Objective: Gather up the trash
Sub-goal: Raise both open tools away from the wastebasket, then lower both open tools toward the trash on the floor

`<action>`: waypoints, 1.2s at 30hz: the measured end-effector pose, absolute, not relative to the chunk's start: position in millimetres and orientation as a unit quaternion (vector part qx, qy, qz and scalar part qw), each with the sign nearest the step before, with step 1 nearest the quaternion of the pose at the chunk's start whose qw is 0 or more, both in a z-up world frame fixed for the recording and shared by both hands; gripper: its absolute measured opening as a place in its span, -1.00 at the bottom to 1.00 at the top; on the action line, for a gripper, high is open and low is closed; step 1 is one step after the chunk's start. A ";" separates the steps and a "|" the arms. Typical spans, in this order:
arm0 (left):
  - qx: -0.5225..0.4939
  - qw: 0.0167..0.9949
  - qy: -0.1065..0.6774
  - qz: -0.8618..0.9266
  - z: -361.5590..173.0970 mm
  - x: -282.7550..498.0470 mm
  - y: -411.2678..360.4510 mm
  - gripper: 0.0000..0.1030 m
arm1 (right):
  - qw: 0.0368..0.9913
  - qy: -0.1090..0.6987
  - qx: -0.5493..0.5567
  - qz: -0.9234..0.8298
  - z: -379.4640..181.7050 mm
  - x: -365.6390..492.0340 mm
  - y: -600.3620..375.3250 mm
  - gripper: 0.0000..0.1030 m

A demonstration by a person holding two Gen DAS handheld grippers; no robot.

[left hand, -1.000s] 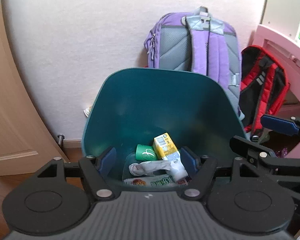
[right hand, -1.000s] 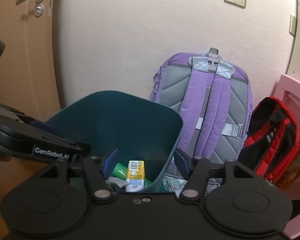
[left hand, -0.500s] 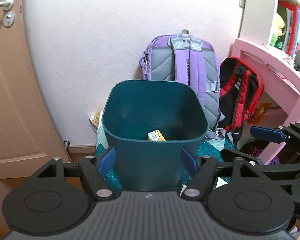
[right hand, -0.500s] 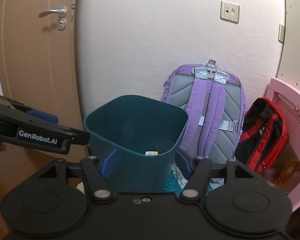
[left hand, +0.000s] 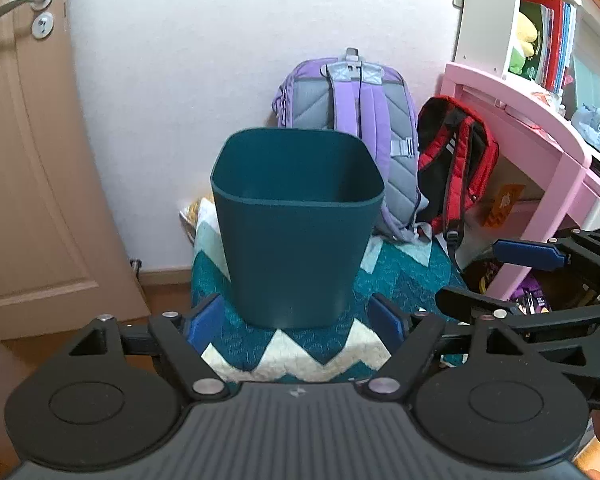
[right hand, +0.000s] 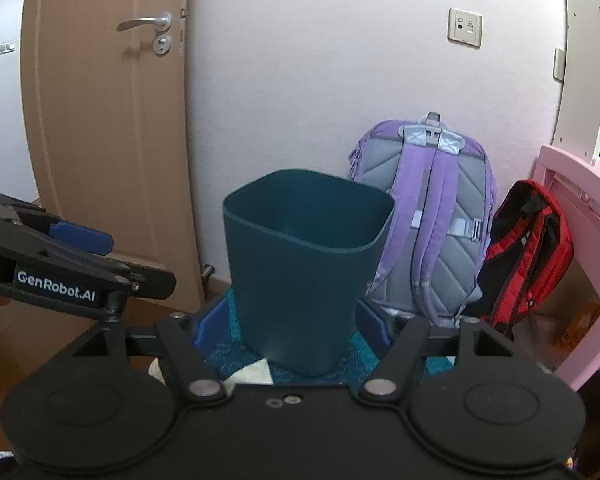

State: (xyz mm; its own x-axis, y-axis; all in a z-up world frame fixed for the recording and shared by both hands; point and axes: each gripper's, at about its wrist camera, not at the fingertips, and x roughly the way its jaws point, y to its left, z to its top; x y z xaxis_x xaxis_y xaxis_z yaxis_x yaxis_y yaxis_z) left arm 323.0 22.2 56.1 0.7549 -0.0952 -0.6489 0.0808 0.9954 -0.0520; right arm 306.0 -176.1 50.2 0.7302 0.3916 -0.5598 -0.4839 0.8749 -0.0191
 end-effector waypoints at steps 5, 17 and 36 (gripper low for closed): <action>-0.013 0.934 0.354 -0.042 41.0 304.9 24.7 0.57 | 0.923 0.290 -0.080 0.242 34.6 287.7 -179.4 0.49; -0.046 0.918 0.393 -0.025 -17.6 285.8 43.9 0.64 | 0.907 0.331 -0.064 0.253 -25.2 273.7 -183.5 0.76; -0.080 0.859 0.504 -0.049 -195.6 343.4 73.2 0.99 | 0.857 0.464 -0.070 0.213 -210.3 327.7 -158.9 0.97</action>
